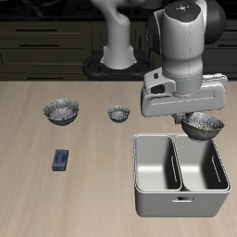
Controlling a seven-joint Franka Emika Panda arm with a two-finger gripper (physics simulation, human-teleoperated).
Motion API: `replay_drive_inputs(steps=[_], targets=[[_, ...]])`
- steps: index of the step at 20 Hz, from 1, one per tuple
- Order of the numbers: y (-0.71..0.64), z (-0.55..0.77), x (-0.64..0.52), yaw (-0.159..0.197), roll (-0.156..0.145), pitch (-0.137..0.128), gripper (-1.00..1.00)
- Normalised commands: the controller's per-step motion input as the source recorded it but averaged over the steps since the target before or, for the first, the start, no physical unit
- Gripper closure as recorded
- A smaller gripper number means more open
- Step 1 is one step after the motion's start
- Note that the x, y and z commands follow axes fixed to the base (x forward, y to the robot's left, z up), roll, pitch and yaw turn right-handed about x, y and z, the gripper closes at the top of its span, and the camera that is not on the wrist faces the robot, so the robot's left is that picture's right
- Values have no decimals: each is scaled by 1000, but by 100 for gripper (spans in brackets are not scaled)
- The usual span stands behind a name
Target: Place the middle-sized bowl in the left side of the drainer
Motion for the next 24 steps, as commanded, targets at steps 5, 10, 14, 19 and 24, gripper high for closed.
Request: replay_drive_inputs(steps=[5,10,14,19,24], targets=[[10,22,16,3,-25,-3,100],[-20,-95,7,24,-30,12,100],[-45,-66,-10,34,-49,-8,-100],[-115,-20,-24,3,-49,11,-100],[4,-6,-66,0,2,6,-100]])
